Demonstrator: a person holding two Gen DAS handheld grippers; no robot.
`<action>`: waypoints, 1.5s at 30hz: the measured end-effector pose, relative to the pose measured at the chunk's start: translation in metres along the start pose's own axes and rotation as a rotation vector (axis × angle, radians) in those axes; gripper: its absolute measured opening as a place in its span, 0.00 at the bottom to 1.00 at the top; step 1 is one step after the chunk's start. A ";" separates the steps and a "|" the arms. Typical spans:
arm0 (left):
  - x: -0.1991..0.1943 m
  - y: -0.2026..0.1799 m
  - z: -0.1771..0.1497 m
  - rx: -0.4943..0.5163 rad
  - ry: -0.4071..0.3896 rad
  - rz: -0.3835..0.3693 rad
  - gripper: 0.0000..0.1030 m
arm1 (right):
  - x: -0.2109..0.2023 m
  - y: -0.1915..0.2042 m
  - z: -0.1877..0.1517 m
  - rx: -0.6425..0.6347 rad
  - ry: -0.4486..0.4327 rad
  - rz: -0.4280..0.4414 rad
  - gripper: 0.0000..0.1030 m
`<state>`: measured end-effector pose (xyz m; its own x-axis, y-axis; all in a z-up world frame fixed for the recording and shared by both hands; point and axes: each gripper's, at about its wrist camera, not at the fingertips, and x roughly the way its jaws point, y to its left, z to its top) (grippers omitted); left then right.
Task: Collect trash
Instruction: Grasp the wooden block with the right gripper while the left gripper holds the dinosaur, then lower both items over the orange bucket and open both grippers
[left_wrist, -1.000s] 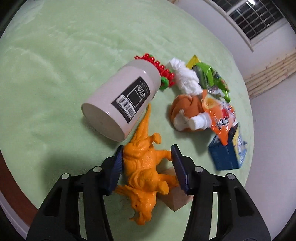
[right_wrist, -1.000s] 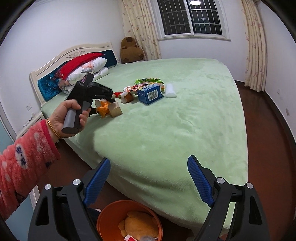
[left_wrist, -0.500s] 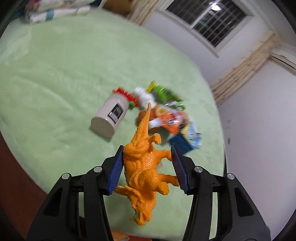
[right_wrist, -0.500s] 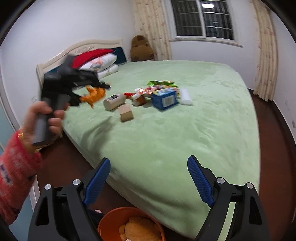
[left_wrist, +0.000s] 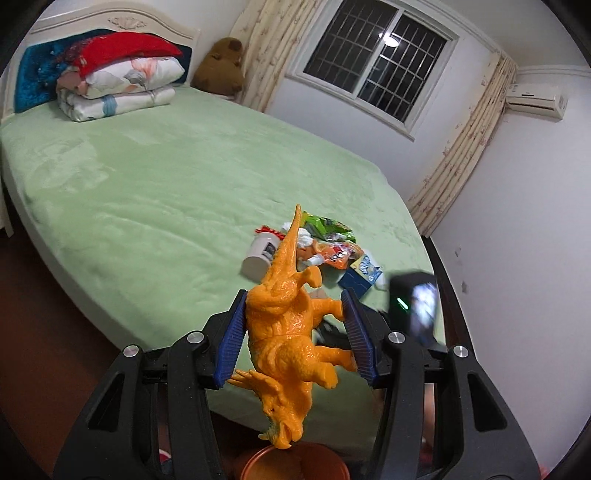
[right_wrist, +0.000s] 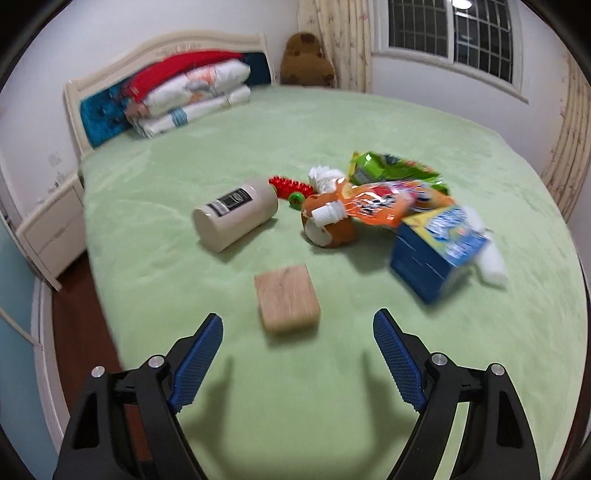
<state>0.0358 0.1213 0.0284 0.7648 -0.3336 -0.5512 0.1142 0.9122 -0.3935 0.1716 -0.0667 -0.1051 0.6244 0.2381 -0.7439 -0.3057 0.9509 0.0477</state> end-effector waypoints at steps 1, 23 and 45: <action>-0.003 0.002 -0.002 -0.003 -0.002 0.000 0.48 | 0.011 0.001 0.005 0.005 0.029 -0.009 0.69; 0.001 -0.009 -0.041 0.028 0.057 -0.010 0.48 | -0.142 -0.045 -0.055 0.145 -0.148 0.046 0.38; -0.011 -0.071 -0.133 0.158 0.230 -0.107 0.48 | -0.304 -0.055 -0.169 0.083 -0.322 0.012 0.38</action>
<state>-0.0651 0.0284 -0.0360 0.5811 -0.4589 -0.6720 0.2978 0.8885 -0.3492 -0.1227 -0.2246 0.0057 0.8202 0.2875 -0.4946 -0.2636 0.9572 0.1194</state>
